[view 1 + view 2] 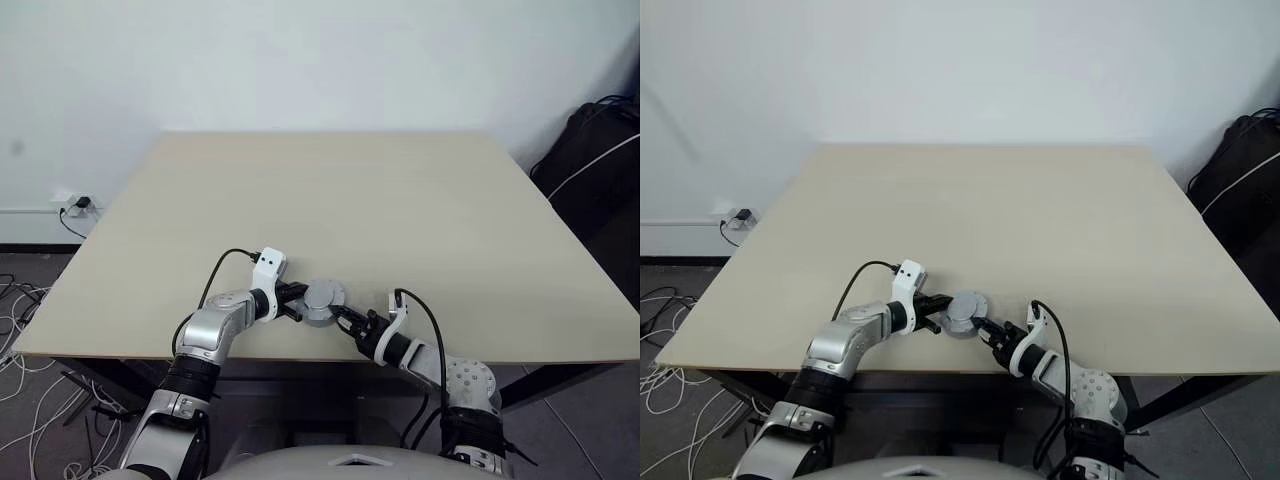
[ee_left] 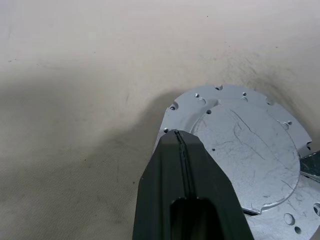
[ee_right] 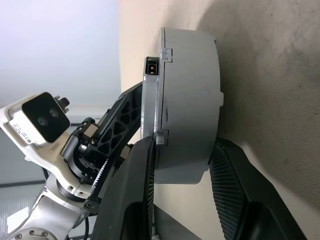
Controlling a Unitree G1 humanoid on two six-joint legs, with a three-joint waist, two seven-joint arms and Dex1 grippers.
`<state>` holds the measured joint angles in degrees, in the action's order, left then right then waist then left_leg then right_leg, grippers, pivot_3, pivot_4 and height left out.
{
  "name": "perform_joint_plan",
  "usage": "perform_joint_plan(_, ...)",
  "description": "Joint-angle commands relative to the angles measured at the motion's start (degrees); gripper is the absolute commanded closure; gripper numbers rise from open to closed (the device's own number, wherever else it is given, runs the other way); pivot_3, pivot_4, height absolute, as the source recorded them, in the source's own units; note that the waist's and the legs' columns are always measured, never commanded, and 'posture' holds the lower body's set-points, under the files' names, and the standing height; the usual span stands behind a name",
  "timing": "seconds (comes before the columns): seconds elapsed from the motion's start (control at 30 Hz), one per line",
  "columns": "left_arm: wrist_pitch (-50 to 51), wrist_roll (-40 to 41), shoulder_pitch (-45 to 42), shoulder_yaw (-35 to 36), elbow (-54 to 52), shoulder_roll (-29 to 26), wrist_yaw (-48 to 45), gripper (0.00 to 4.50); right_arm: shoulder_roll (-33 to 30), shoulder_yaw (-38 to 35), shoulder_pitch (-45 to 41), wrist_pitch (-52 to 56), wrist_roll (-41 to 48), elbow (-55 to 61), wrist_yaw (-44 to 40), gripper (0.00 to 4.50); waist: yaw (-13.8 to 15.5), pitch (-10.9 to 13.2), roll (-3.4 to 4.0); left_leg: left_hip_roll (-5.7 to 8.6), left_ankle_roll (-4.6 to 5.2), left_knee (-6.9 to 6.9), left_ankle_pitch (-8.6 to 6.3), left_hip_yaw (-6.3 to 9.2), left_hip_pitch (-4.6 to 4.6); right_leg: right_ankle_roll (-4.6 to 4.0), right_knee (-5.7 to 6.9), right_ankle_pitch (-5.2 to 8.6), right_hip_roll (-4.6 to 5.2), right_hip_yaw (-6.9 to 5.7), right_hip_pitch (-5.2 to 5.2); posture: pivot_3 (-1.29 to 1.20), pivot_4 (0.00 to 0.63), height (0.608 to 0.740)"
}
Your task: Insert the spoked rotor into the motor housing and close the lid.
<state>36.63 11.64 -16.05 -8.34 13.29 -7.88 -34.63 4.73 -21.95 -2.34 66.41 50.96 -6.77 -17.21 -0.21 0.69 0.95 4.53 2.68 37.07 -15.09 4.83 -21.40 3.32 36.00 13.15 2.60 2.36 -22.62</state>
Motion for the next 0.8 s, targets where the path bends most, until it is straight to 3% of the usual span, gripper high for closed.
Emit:
perform_joint_plan(0.03,1.7,0.5,1.6,-2.6,0.5,1.4,-0.8,4.5,1.6,1.8,-0.2,-0.6,0.3,1.2,1.1,3.26,0.0,0.0,0.04,0.0,0.0,0.0,0.0,0.0,0.0,0.0,0.0,0.0,0.0,0.0,0.0,0.0,0.0,0.74)
perform_joint_plan(0.23,0.4,1.9,4.4,0.4,-3.9,3.0,1.9,4.5,1.8,1.5,0.5,-0.9,1.8,2.2,0.7,3.26,0.0,-0.1,0.13,0.0,0.03,-0.01,-0.02,0.0,-0.04,-0.01,-0.01,0.01,0.01,0.01,-0.03,0.0,0.0,0.74)
perform_joint_plan(0.5,-9.4,9.3,12.0,13.9,-12.4,10.9,11.6,4.5,2.2,0.9,2.0,-0.5,8.4,5.8,-2.1,3.26,0.1,0.3,-0.14,0.0,0.05,0.0,-0.04,-0.01,-0.42,-0.3,-0.03,-0.18,0.03,0.05,-0.41,0.0,0.0,0.74)
perform_joint_plan(0.8,-0.2,19.8,21.3,18.3,-18.2,10.5,11.3,4.5,1.9,0.0,1.5,-1.0,14.8,6.5,-2.0,3.26,-0.4,0.5,-0.24,0.01,0.06,0.02,-0.07,-0.07,-0.68,-0.33,-0.01,-0.19,0.0,0.08,-0.73,0.0,0.0,0.74)
